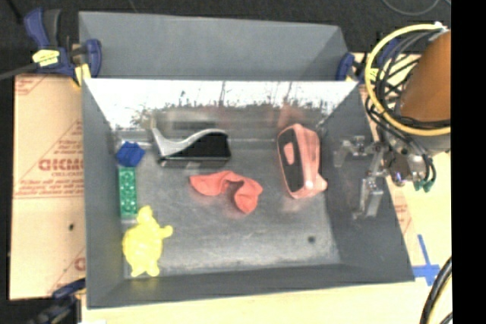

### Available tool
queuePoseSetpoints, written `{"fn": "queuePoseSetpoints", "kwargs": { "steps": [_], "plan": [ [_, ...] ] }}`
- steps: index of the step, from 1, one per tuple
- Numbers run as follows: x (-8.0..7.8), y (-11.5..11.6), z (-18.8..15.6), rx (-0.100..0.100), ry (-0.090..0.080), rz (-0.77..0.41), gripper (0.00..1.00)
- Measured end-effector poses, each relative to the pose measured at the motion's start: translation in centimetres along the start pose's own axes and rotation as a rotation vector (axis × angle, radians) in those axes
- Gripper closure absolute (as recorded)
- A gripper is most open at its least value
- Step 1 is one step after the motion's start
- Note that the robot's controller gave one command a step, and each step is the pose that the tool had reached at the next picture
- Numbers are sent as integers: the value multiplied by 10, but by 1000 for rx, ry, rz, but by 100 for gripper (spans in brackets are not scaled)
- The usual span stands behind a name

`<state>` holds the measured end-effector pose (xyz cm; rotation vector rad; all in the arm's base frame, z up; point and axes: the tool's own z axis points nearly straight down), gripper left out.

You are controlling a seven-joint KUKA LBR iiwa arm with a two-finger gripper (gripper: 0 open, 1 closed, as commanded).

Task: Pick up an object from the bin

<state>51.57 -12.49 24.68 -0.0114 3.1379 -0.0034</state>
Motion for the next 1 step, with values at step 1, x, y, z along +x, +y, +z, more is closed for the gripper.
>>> {"fn": "queuePoseSetpoints", "kwargs": {
  "steps": [1],
  "plan": [
    [0,0,0,0,0,0,0]
  ]
}}
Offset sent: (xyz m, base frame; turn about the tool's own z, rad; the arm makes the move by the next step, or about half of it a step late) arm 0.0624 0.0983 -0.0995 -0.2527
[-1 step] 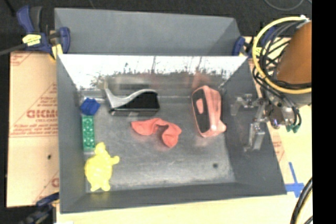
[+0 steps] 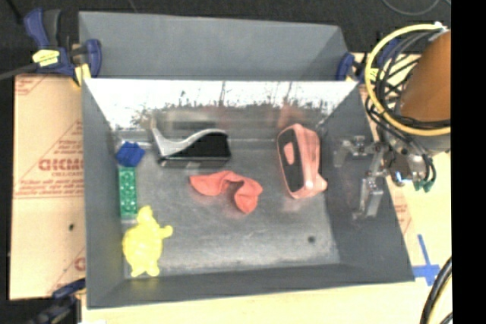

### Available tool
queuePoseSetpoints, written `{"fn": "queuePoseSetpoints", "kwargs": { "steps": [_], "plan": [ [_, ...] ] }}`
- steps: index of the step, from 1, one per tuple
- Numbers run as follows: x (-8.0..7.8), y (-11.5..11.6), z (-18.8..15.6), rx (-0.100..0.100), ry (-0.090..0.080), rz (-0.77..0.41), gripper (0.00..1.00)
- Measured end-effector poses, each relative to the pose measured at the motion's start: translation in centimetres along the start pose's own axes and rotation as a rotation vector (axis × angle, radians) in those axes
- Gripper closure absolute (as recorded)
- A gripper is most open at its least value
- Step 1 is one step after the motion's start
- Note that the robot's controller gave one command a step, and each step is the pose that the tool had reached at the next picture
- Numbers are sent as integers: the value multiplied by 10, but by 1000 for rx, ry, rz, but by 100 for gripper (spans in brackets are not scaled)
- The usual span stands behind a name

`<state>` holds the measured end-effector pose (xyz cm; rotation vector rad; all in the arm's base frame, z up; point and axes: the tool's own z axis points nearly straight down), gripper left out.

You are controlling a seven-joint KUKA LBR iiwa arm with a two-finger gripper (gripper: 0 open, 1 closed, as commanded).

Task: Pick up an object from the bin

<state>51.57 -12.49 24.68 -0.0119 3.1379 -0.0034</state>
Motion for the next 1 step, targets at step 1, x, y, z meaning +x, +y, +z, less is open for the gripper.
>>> {"fn": "queuePoseSetpoints", "kwargs": {
  "steps": [1],
  "plan": [
    [-22,29,30,3,-7,-79,0]
  ]
}}
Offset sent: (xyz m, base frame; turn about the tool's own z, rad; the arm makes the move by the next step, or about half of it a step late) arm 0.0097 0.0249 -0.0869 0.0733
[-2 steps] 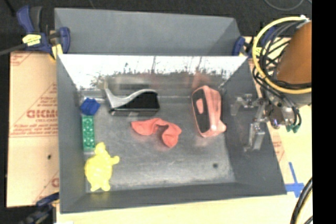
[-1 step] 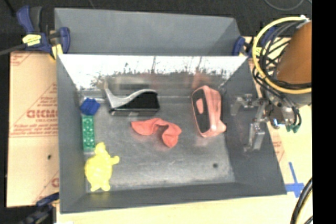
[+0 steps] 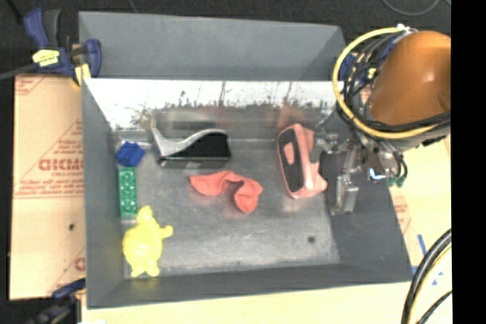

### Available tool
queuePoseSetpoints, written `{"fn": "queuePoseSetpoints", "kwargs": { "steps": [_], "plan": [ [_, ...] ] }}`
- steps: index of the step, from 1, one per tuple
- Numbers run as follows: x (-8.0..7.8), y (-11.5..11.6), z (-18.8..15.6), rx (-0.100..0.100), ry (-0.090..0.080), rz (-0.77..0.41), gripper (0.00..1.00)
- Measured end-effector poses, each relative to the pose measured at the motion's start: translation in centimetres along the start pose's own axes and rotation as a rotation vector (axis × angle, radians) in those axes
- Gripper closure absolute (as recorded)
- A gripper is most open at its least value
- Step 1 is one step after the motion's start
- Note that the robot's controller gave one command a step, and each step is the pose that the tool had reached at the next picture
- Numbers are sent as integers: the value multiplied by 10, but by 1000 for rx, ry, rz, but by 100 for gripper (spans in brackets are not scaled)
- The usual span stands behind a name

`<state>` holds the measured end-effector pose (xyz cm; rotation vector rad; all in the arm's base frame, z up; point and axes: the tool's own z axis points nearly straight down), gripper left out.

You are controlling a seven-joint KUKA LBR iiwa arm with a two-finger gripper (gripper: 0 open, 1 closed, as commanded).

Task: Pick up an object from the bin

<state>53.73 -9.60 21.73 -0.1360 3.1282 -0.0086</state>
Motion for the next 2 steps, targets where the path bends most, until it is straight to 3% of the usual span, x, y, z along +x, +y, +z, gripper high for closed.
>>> {"fn": "queuePoseSetpoints", "kwargs": {
  "steps": [1,2],
  "plan": [
    [2,8,32,-5,3,19,0],
    [-8,17,48,-2,3,145,0]
  ]
}}
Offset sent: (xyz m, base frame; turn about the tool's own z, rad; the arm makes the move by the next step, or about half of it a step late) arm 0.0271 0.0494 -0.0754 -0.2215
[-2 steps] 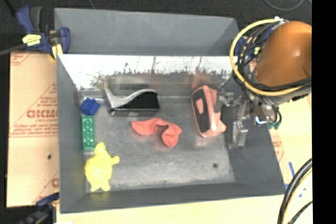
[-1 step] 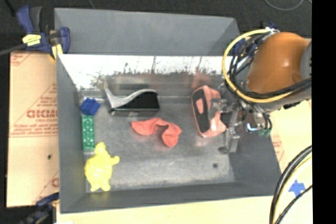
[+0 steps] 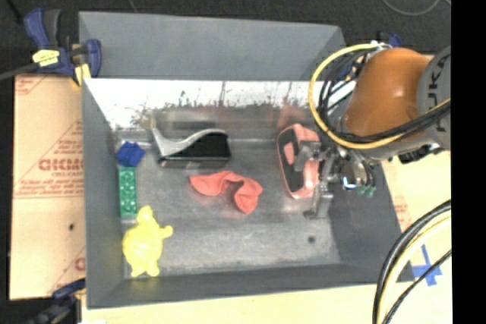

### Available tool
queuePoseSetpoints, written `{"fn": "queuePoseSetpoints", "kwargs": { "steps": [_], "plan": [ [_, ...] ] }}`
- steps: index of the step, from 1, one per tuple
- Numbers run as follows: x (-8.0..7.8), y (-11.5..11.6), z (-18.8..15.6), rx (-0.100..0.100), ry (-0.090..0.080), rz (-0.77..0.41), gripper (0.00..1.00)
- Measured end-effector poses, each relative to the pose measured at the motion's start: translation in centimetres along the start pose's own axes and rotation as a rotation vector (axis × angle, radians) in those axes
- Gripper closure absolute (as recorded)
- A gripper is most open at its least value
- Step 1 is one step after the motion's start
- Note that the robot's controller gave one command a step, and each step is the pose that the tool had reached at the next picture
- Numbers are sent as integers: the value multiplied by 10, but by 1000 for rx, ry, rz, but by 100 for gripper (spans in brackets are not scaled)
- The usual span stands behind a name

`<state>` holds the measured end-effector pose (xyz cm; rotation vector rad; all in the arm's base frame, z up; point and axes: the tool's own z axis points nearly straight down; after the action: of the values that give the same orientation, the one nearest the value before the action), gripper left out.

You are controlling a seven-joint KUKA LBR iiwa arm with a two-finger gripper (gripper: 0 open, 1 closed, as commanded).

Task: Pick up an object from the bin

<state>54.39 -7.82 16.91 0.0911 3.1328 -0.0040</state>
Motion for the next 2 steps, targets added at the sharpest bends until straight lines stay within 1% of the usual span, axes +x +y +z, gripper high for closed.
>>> {"fn": "queuePoseSetpoints", "kwargs": {
  "steps": [1,2],
  "plan": [
    [-13,92,31,-4,1,-129,100],
    [-13,90,31,-2,0,-129,0]
  ]
}}
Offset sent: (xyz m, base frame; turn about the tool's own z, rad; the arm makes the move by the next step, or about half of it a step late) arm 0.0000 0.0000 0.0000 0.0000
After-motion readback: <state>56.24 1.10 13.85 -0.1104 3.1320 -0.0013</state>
